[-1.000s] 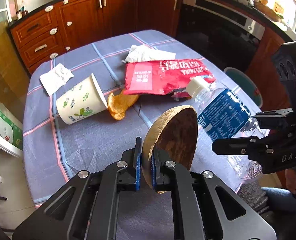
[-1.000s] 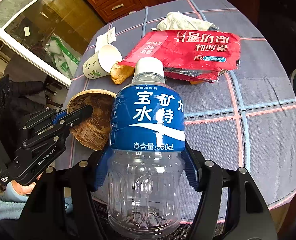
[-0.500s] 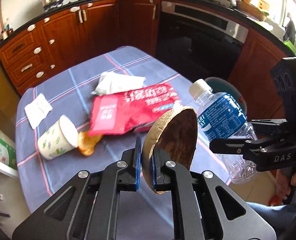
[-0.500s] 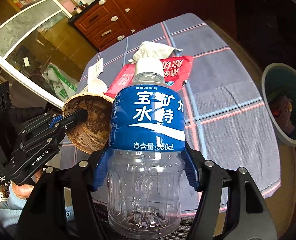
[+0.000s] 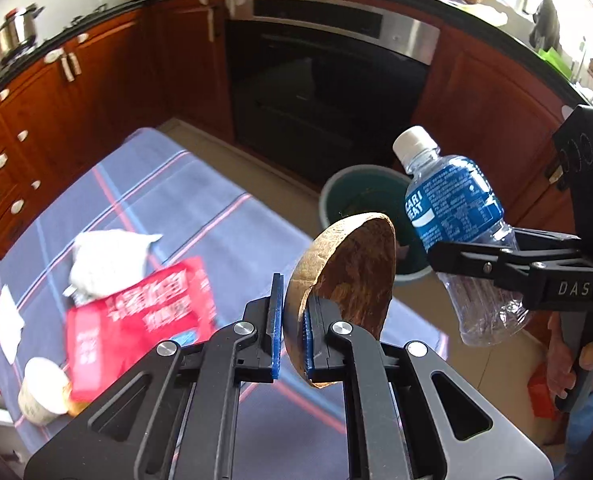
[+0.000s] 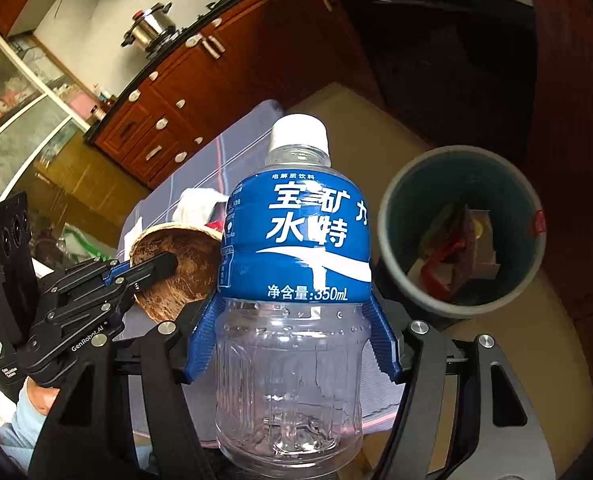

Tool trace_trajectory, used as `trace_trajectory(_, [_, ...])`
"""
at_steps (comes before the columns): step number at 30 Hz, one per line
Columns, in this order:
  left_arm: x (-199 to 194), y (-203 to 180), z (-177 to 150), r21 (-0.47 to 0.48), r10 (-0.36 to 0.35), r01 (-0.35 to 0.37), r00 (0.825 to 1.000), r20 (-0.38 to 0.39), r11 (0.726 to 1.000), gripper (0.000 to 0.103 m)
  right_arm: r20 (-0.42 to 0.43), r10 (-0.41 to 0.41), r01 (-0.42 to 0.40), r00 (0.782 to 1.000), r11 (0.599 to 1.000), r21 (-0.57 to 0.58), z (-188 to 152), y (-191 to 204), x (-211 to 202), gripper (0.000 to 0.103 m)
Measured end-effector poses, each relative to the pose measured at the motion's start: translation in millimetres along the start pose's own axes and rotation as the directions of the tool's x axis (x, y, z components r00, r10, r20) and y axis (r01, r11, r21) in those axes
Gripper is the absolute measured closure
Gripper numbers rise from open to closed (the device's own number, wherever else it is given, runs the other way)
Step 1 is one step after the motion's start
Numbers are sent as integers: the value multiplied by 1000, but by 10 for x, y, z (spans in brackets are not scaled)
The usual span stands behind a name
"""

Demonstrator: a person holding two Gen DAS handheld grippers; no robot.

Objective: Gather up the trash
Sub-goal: 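Carry the coconut shell and bottle to the teal bin and release both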

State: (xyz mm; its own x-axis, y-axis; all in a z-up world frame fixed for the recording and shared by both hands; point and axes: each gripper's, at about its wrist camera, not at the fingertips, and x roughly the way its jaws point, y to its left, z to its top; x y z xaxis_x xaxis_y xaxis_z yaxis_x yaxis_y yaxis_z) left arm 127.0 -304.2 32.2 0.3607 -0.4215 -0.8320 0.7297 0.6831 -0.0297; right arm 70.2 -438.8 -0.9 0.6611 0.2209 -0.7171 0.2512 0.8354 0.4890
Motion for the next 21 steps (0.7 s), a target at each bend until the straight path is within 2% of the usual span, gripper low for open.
trace_trajectory(5, [488,-349,382,27,-35,37,999,-41,999,94,-1,-61,61,998,996,72,210,-475,45,41])
trace_trajectory(11, [1102,-655,661,26,-69,72,992,-108,997,94,-37,-95,100,995,983,153,333,-943,223,41])
trace_trajectory(16, [1538,-781,739,19,-71,75,984,-165,997,94,-91,-117,133,989,972,192,420,-1254,455,41])
trace_trajectory(21, [1807,-844,755,45,-49,59,979,-198,997,94,-121,-120,144,985,966,215,479,-1434,670,41])
